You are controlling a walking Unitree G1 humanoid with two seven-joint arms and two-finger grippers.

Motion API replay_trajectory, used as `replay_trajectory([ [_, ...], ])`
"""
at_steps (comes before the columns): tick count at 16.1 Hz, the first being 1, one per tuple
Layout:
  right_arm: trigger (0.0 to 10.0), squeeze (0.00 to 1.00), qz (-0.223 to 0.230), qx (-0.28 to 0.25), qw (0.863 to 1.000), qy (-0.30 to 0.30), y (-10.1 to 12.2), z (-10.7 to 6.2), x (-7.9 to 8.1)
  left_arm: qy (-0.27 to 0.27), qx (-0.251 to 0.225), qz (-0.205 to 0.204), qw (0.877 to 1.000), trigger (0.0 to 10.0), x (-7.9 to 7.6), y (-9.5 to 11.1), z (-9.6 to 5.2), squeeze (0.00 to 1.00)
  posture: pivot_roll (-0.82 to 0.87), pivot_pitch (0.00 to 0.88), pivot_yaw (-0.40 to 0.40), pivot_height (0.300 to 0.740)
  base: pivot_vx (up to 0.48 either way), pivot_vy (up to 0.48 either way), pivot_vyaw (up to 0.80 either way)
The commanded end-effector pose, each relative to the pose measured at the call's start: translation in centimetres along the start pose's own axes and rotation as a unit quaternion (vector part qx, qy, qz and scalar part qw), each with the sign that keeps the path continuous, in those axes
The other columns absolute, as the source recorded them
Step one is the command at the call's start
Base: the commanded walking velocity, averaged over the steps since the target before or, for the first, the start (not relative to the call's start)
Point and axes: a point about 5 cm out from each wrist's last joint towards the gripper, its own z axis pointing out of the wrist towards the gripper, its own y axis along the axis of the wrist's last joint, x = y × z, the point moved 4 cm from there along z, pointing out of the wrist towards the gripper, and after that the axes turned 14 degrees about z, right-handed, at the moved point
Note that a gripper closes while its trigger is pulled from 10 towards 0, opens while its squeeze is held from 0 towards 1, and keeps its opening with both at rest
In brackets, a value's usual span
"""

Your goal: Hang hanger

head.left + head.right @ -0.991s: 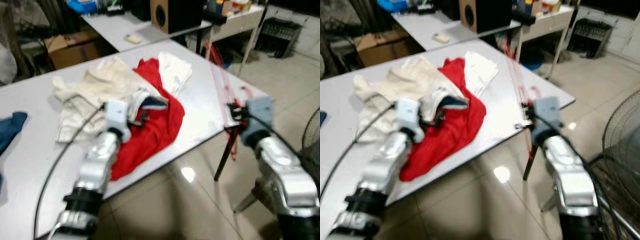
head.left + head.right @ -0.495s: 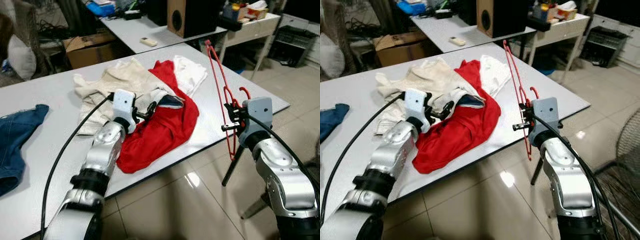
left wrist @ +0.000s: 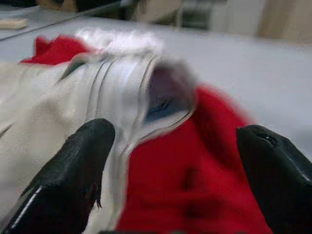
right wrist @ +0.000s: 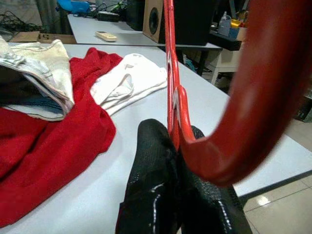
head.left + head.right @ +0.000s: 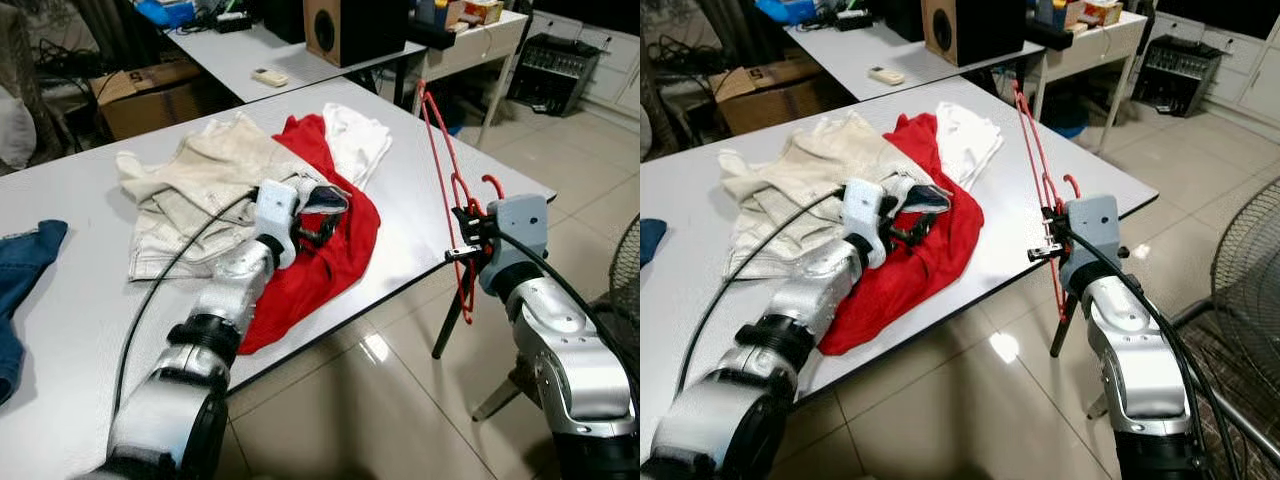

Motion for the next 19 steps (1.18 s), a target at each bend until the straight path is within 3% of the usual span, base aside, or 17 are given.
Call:
replay_trajectory([
  [1, 10.0, 0.0, -0.003, -0.012, 1.0, -0.001, 0.7, -0.3, 0.1, 0.037, 0.025, 0.041, 0.998, 10.0, 1.3, -0.3, 0.0, 0.0, -0.23, 0.0, 0.09, 0.74, 0.0, 0.0, 0.0],
  [3, 10.0, 0.0, -0.003, -0.012, 1.0, -0.006, 0.6, -0.6, -0.1, 0.098, 0.035, 0.094, 0.99, 10.0, 3.2, 0.0, -0.1, 0.0, -0.25, 0.0, 0.094, 0.74, 0.0, 0.0, 0.0],
  [7, 10.0, 0.0, -0.001, -0.01, 1.0, -0.008, 0.4, -0.8, 0.0, 0.152, 0.03, 0.139, 0.978, 10.0, 5.0, 0.9, -0.4, 0.0, -0.25, 0.0, 0.095, 0.74, 0.0, 0.0, 0.0],
  [8, 10.0, 0.0, -0.001, -0.01, 1.0, -0.008, 0.3, -0.8, 0.0, 0.163, 0.034, 0.147, 0.975, 3.5, 5.5, 1.0, -0.5, 0.0, -0.25, 0.0, 0.095, 0.74, 0.0, 0.0, 0.0],
  [9, 10.0, 0.0, 0.001, -0.006, 1.0, -0.007, 0.0, -0.9, 0.0, 0.17, 0.044, 0.155, 0.972, 0.0, 6.0, 0.6, -0.7, 0.0, -0.25, 0.0, 0.093, 0.74, 0.0, 0.0, 0.0],
  [14, 10.0, 0.0, 0.041, 0.028, 0.999, 0.008, -1.9, -1.7, 0.5, 0.159, 0.017, 0.148, 0.976, 0.0, 6.5, 1.6, -0.7, 0.0, -0.23, 0.0, 0.088, 0.74, 0.0, 0.0, 0.0],
  [17, 10.0, 0.0, 0.034, 0.033, 0.999, 0.019, -2.3, -2.3, 0.6, 0.144, 0.002, 0.148, 0.979, 0.0, 6.5, 2.1, -0.6, 0.0, -0.23, 0.0, 0.096, 0.74, 0.0, 0.0, 0.0],
  [19, 10.0, 0.0, 0.04, 0.047, 0.996, 0.057, -2.5, -3.0, 1.3, 0.14, -0.006, 0.142, 0.98, 0.0, 6.6, 2.5, -0.5, 0.0, -0.24, 0.0, 0.105, 0.74, 0.0, 0.0, 0.0],
])
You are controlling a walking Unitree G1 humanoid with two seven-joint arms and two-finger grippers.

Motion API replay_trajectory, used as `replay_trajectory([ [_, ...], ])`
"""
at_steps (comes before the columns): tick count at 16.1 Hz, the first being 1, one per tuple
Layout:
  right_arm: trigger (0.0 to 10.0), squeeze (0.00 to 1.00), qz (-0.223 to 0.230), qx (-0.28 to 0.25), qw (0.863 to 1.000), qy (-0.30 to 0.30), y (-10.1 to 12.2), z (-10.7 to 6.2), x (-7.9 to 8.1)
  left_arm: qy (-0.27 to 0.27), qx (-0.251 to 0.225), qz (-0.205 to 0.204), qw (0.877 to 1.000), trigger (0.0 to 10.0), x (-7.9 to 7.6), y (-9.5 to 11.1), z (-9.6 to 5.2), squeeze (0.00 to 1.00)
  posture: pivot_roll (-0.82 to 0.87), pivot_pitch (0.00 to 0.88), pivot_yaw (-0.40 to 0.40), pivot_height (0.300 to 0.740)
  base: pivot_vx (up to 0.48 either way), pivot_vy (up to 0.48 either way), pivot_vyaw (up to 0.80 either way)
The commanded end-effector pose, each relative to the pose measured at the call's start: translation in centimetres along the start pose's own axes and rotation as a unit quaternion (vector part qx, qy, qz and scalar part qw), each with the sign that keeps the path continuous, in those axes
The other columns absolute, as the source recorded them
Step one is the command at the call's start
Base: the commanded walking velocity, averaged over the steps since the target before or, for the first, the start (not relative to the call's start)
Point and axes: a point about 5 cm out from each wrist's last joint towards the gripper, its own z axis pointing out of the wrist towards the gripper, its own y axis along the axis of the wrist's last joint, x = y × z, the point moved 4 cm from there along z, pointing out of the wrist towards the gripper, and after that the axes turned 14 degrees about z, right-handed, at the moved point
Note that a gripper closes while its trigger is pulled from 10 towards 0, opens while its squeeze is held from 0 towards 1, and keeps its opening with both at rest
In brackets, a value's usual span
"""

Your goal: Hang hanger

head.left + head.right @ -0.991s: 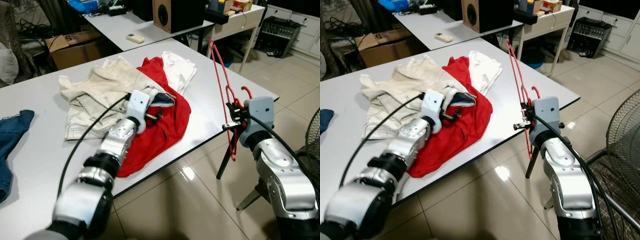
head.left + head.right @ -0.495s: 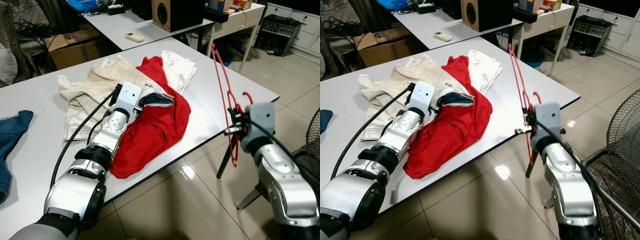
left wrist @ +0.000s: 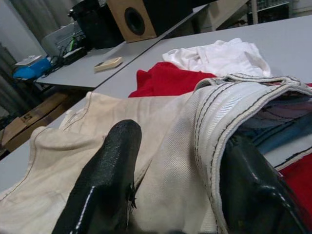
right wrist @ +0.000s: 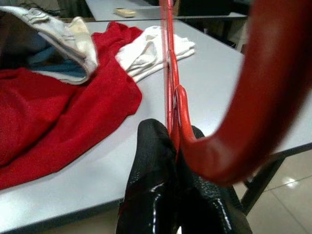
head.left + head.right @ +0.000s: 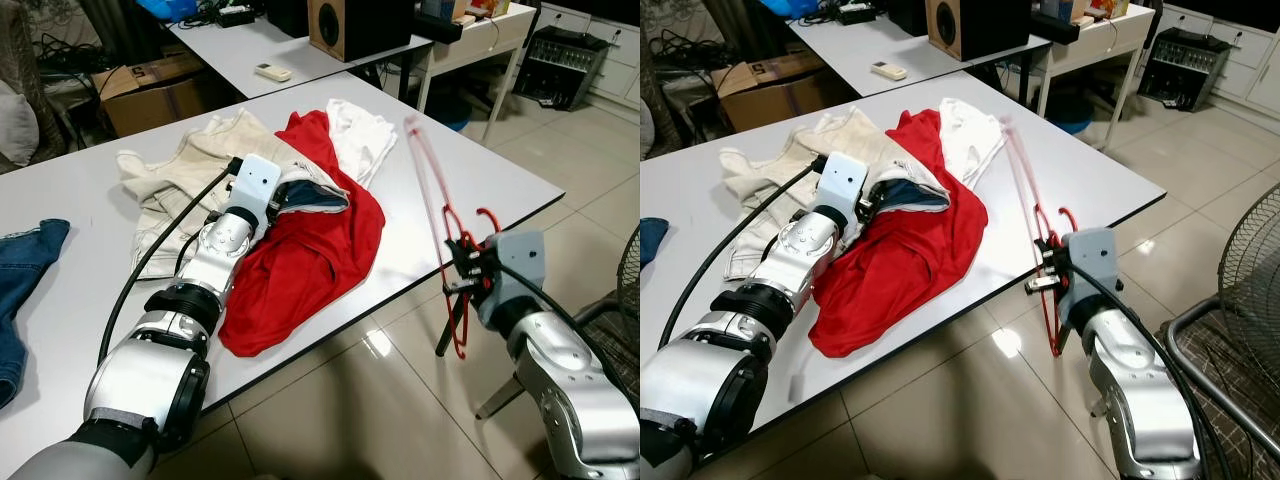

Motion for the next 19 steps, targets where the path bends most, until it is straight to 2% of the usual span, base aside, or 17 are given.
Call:
replay_trajectory([
  [1, 10.0, 0.0, 0.002, 0.003, 0.999, 0.043, 0.2, -0.5, 1.2, 0.009, -0.009, -0.006, 1.0, 0.0, 1.1, 0.6, 0.2, 0.0, -0.24, 0.0, 0.108, 0.74, 0.0, 0.0, 0.0],
  [4, 10.0, 0.0, -0.015, 0.033, 0.991, 0.126, -0.5, -2.2, 3.1, 0.016, -0.02, -0.011, 1.0, 0.0, 2.2, 1.2, 0.3, 0.0, -0.24, 0.0, 0.121, 0.74, 0.0, 0.0, 0.0],
  [6, 10.0, 0.0, -0.026, 0.062, 0.985, 0.157, -1.3, -2.9, 3.8, 0.02, -0.031, -0.012, 0.999, 0.0, 3.0, 1.9, 0.5, 0.0, -0.23, 0.0, 0.126, 0.74, 0.0, 0.0, 0.0],
  [9, 10.0, 0.0, -0.018, 0.073, 0.985, 0.158, -1.5, -2.9, 3.9, 0.0, -0.044, -0.009, 0.999, 0.0, 3.4, 2.4, 0.5, 0.0, -0.22, 0.0, 0.129, 0.74, 0.0, 0.0, 0.0],
  [13, 10.0, 0.0, -0.012, 0.101, 0.981, 0.164, -1.8, -3.2, 3.6, -0.03, -0.045, 0.009, 0.998, 0.0, 2.9, 2.7, 0.7, 0.0, -0.22, 0.0, 0.131, 0.74, 0.0, 0.0, 0.0],
  [16, 10.0, 0.0, -0.008, 0.123, 0.981, 0.151, -2.3, -2.2, 3.3, -0.054, -0.063, 0.009, 0.996, 0.0, 3.0, 4.0, 0.9, 0.0, -0.21, 0.0, 0.128, 0.74, 0.0, 0.0, 0.0],
  [18, 10.0, 0.0, -0.003, 0.148, 0.98, 0.134, -2.6, 0.1, 2.5, -0.063, -0.11, 0.032, 0.991, 0.0, 4.4, 7.0, 1.0, 0.0, -0.2, 0.0, 0.132, 0.74, 0.0, 0.0, 0.0],
  [19, 10.0, 0.0, -0.006, 0.15, 0.98, 0.128, -2.4, 1.0, 2.1, -0.063, -0.119, 0.045, 0.99, 0.0, 5.0, 7.7, 1.0, 0.0, -0.2, 0.0, 0.134, 0.74, 0.0, 0.0, 0.0],
])
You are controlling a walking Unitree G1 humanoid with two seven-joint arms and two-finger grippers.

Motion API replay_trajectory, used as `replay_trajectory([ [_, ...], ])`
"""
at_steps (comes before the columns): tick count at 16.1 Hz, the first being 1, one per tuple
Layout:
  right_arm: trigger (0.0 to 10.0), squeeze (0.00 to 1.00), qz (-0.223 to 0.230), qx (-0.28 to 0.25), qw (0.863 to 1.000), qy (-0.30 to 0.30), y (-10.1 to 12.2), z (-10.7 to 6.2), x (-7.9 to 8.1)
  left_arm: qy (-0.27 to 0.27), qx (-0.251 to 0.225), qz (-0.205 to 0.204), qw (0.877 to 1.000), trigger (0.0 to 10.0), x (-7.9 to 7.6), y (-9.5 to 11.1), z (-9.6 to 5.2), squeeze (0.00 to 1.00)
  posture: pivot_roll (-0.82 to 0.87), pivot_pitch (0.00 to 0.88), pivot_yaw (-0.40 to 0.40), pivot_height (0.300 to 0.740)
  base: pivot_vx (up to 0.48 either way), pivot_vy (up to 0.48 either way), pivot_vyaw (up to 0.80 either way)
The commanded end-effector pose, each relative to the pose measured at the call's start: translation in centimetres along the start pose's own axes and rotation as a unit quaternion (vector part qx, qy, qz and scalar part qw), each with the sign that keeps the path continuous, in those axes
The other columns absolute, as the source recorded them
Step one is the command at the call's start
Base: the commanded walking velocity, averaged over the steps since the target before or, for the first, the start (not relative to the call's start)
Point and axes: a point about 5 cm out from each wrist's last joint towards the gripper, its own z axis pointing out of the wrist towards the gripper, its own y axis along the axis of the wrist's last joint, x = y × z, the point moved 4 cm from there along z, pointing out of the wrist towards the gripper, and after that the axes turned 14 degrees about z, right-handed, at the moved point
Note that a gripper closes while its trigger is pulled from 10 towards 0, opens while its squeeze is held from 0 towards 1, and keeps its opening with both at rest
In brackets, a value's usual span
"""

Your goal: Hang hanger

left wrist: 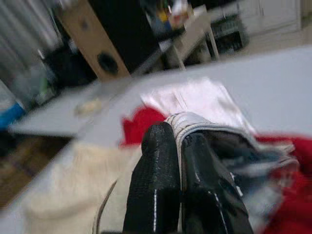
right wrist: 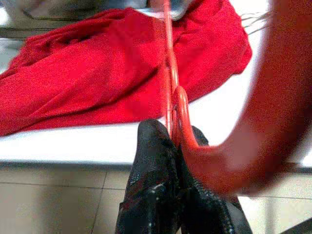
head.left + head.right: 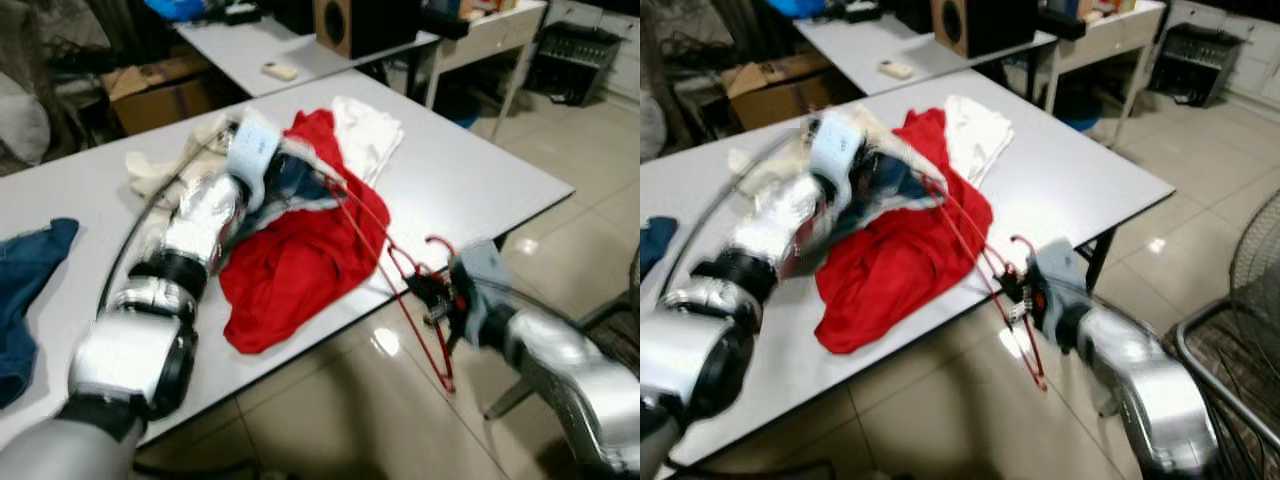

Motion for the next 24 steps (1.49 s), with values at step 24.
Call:
replay_trajectory([
  [24, 10.0, 0.0, 0.099, -0.114, 0.985, 0.087, 6.9, -2.3, -0.7, 0.05, -0.08, -0.038, 0.995, 0.0, 6.0, 7.5, 0.3, 0.0, -0.16, 0.0, 0.168, 0.74, 0.0, 0.0, 0.0],
])
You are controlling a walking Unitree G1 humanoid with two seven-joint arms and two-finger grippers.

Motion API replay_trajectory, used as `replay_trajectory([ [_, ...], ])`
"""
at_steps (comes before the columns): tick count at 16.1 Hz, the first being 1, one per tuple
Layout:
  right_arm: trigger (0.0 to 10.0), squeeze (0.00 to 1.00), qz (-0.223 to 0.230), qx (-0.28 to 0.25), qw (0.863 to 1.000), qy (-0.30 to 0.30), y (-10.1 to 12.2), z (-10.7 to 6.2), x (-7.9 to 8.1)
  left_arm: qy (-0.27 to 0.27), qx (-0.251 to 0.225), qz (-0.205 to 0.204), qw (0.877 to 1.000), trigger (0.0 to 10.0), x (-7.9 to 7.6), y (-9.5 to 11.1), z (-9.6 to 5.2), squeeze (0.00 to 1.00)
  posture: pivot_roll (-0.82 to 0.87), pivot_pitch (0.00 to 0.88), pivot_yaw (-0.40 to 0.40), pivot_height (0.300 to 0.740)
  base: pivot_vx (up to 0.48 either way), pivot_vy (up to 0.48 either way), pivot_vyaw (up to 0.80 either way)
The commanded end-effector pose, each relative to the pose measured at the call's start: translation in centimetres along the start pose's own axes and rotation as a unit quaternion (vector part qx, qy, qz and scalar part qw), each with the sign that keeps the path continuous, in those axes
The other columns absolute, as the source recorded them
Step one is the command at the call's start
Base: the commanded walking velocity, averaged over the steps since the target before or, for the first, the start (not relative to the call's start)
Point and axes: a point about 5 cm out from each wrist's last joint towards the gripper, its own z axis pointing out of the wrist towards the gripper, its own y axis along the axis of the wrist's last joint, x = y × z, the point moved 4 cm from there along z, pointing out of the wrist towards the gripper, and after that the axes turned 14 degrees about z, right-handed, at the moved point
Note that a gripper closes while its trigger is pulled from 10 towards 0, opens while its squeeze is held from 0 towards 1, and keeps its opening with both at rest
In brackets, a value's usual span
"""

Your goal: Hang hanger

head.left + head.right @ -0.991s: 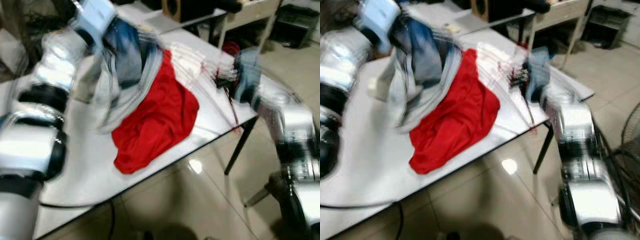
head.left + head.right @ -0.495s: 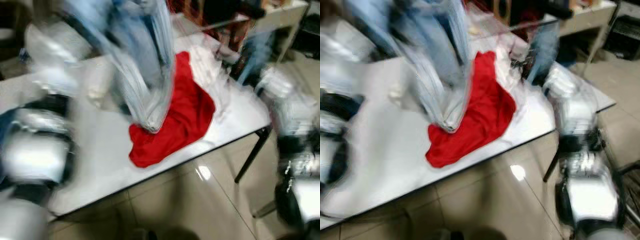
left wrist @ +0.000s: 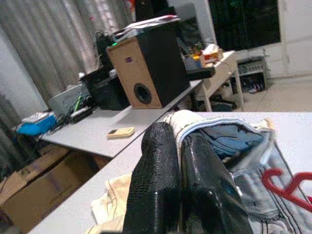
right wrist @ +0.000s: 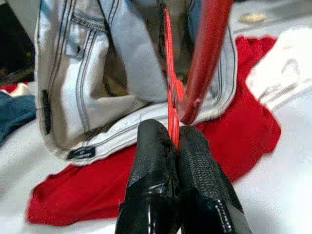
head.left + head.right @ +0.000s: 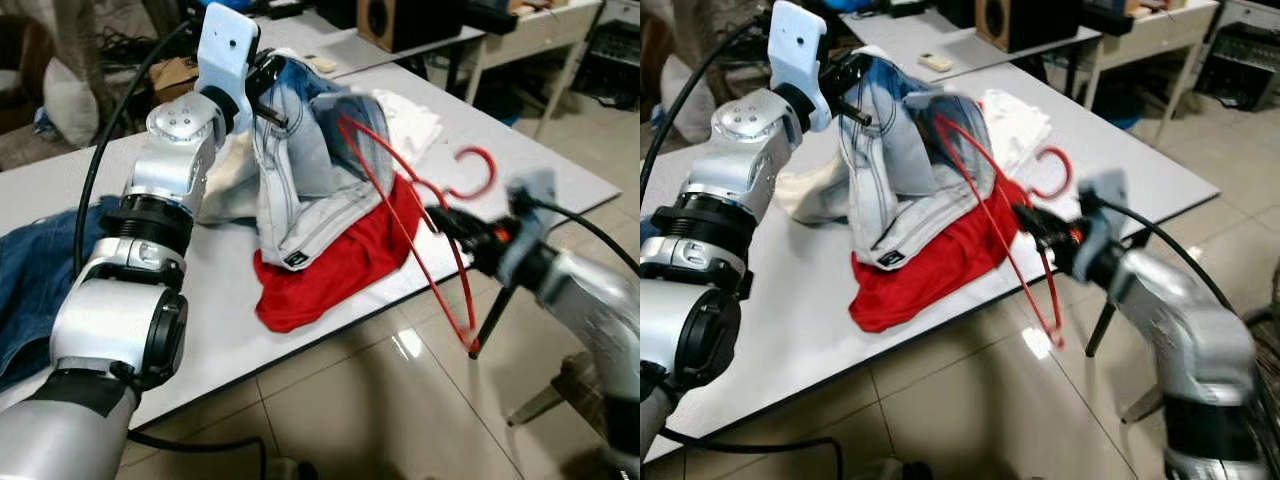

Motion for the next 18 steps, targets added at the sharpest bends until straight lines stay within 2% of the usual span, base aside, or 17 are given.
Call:
replay_trajectory([
  [1, 10.0, 0.0, 0.013, 0.008, 1.0, 0.02, -0.3, 0.1, 1.1, -0.007, -0.043, 0.037, 0.998, 0.0, 0.7, 2.7, 0.3, 0.0, -0.16, 0.0, 0.168, 0.74, 0.0, 0.0, 0.0],
  [2, 10.0, 0.0, 0.03, 0.022, 0.999, 0.009, -1.2, 0.4, 1.1, -0.056, -0.067, 0.073, 0.994, 0.0, -0.5, 3.6, 0.2, 0.0, -0.17, 0.0, 0.174, 0.74, 0.0, 0.0, 0.0],
  [3, 10.0, 0.0, 0.043, 0.024, 0.999, 0.005, -1.4, 0.9, 1.0, -0.079, -0.068, 0.096, 0.99, 0.0, -1.1, 3.8, 0.1, 0.0, -0.17, 0.0, 0.175, 0.74, 0.0, 0.0, 0.0],
  [4, 10.0, 0.0, 0.069, 0.024, 0.997, 0.005, -1.5, 2.0, 1.0, -0.113, -0.066, 0.137, 0.982, 0.0, -1.8, 3.8, -0.1, 0.0, -0.17, 0.0, 0.169, 0.74, 0.0, 0.0, 0.0],
  [5, 10.0, 0.0, 0.077, 0.022, 0.997, 0.004, -1.4, 2.5, 0.9, -0.12, -0.066, 0.144, 0.98, 0.0, -1.9, 3.9, -0.2, 0.0, -0.17, 0.0, 0.169, 0.74, 0.0, 0.0, 0.0],
  [6, 10.0, 0.0, 0.093, 0.014, 0.996, -0.005, -0.8, 3.7, 0.5, -0.141, -0.064, 0.163, 0.974, 0.0, -2.0, 4.0, -0.5, 0.0, -0.16, 0.0, 0.164, 0.74, 0.0, 0.0, 0.0],
  [8, 10.0, 0.0, 0.122, -0.019, 0.992, -0.031, 0.9, 6.0, -0.6, -0.178, -0.043, 0.22, 0.958, 0.0, -1.7, 3.6, -1.1, 0.0, -0.14, 0.0, 0.164, 0.74, 0.0, 0.0, 0.0],
  [9, 10.0, 0.0, 0.128, -0.031, 0.991, -0.039, 1.7, 6.8, -1.0, -0.188, -0.033, 0.234, 0.953, 0.0, -1.4, 3.4, -1.4, 0.0, -0.13, 0.0, 0.166, 0.74, 0.0, 0.0, 0.0],
  [10, 10.0, 0.0, 0.135, -0.049, 0.989, -0.04, 3.3, 8.7, -0.7, -0.2, -0.016, 0.257, 0.945, 0.0, -0.5, 3.4, -1.9, 0.0, -0.12, 0.0, 0.168, 0.74, 0.0, 0.0, 0.0],
  [11, 10.0, 0.0, 0.147, -0.055, 0.988, -0.018, 4.5, 10.5, 0.8, -0.204, -0.01, 0.253, 0.946, 0.0, 0.1, 3.7, -2.0, 0.0, -0.1, 0.0, 0.167, 0.74, 0.0, 0.0, 0.0],
  [12, 10.0, 0.0, 0.153, -0.055, 0.987, -0.004, 4.9, 11.3, 1.6, -0.206, -0.01, 0.245, 0.947, 0.0, 0.2, 4.0, -2.0, 0.0, -0.1, 0.0, 0.168, 0.74, 0.0, 0.0, 0.0],
  [13, 10.0, 0.0, 0.171, -0.045, 0.984, 0.032, 5.2, 13.5, 4.2, -0.215, -0.03, 0.173, 0.961, 0.0, -0.3, 5.4, -1.8, 0.0, -0.08, 0.0, 0.17, 0.74, 0.0, 0.0, 0.0],
  [14, 10.0, 0.0, 0.177, -0.042, 0.982, 0.043, 5.3, 14.3, 5.2, -0.222, -0.041, 0.14, 0.964, 0.0, -0.8, 6.1, -1.6, 0.0, -0.08, 0.0, 0.17, 0.74, 0.0, 0.0, 0.0],
  [15, 10.0, 0.0, 0.202, -0.048, 0.975, 0.076, 5.9, 15.6, 7.5, -0.236, -0.063, 0.087, 0.966, 0.0, -1.7, 7.5, -1.4, 0.0, -0.07, 0.0, 0.172, 0.74, 0.0, 0.0, 0.0],
  [16, 10.0, 0.0, 0.251, -0.061, 0.958, 0.125, 7.1, 16.4, 9.8, -0.245, -0.087, 0.025, 0.965, 0.0, -2.6, 9.2, -1.2, 0.0, -0.07, 0.0, 0.172, 0.74, 0.0, 0.0, 0.0],
  [17, 10.0, 0.0, 0.286, -0.054, 0.943, 0.162, 7.3, 16.9, 11.5, -0.24, -0.122, -0.067, 0.961, 0.0, -2.7, 11.4, -0.8, 0.0, -0.06, 0.0, 0.167, 0.74, 0.0, 0.0, 0.0],
  [18, 10.0, 0.0, 0.258, -0.041, 0.956, 0.135, 6.2, 17.0, 10.7, -0.217, -0.141, -0.115, 0.959, 0.0, -1.9, 12.5, -0.4, 0.0, -0.06, 0.0, 0.166, 0.74, 0.0, 0.0, 0.0],
])
